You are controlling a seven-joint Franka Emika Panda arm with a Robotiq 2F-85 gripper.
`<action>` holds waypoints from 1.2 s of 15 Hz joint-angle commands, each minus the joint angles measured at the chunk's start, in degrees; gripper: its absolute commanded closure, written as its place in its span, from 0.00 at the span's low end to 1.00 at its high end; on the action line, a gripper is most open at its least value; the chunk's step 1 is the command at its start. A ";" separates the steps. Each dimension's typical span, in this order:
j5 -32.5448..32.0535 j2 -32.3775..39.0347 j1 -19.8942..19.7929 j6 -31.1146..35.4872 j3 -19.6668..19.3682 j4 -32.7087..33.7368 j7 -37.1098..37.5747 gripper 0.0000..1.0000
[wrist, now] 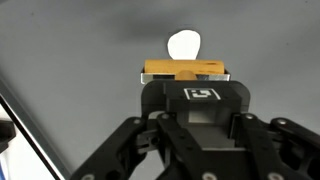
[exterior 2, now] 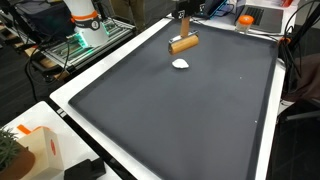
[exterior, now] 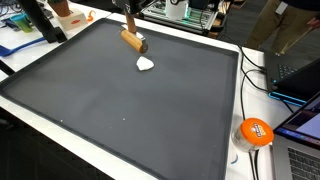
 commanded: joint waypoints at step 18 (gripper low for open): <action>-0.01 -4.60 -0.81 10.95 0.82 -8.98 -0.42 0.53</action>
